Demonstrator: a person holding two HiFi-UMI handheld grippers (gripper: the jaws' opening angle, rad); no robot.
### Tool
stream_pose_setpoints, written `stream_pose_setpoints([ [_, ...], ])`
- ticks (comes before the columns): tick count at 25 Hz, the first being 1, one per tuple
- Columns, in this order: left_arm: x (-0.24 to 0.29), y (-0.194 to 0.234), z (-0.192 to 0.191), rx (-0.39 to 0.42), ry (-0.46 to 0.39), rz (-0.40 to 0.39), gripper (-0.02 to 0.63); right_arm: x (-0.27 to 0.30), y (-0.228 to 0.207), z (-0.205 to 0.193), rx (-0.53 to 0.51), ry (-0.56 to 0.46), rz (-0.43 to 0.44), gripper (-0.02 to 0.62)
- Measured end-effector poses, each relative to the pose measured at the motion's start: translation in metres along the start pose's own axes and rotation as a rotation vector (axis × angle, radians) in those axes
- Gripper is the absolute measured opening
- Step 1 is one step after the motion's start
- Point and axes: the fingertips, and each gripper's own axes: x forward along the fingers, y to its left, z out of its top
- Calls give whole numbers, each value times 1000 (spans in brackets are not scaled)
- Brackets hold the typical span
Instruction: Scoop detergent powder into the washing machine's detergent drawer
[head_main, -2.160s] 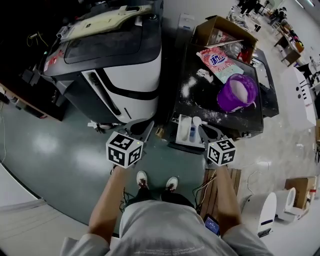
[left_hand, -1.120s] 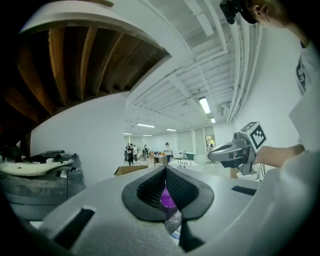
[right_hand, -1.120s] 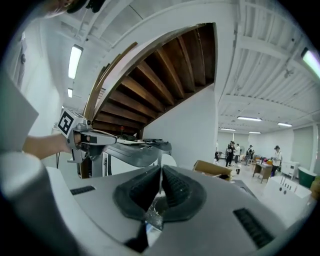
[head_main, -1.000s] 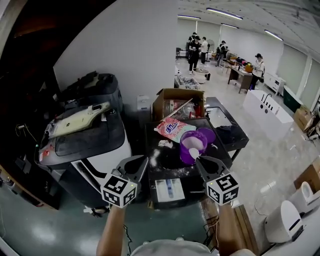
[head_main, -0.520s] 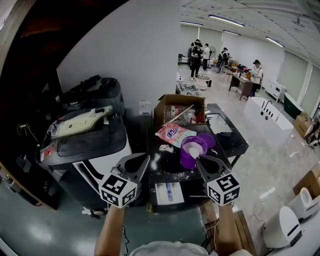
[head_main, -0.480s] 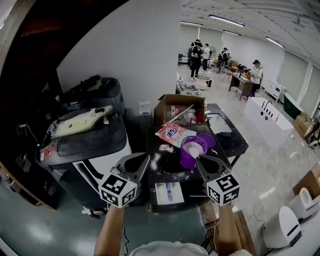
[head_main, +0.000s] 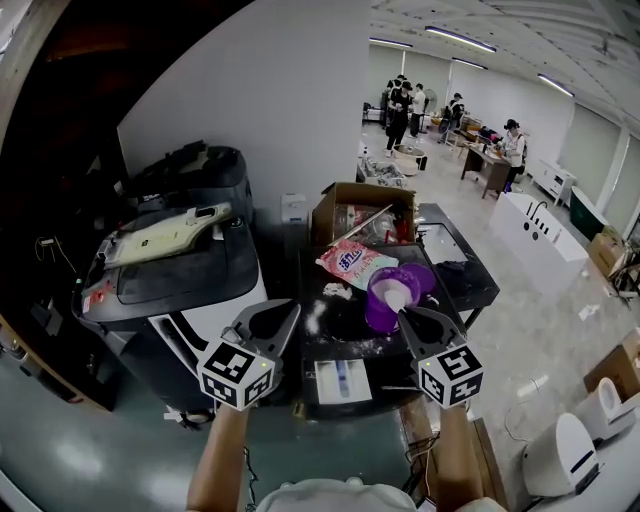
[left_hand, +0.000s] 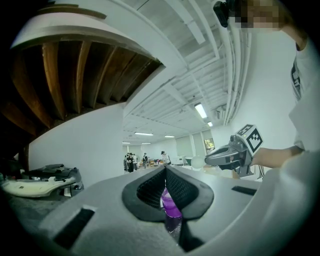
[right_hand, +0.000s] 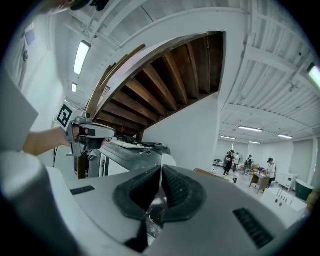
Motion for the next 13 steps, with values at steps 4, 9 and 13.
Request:
stream_pose_setpoints([
  [4,-1,4,-5,-4,9,1,9,3,2,-5,0,10,-9,13],
  [9,-1,9,-5,-5,7,-3,9,6,2,-5,-2,9,-23,13],
  [13,0,15,-8,-2,10,-5,9,12,1,-7,-1,9,-31,12],
])
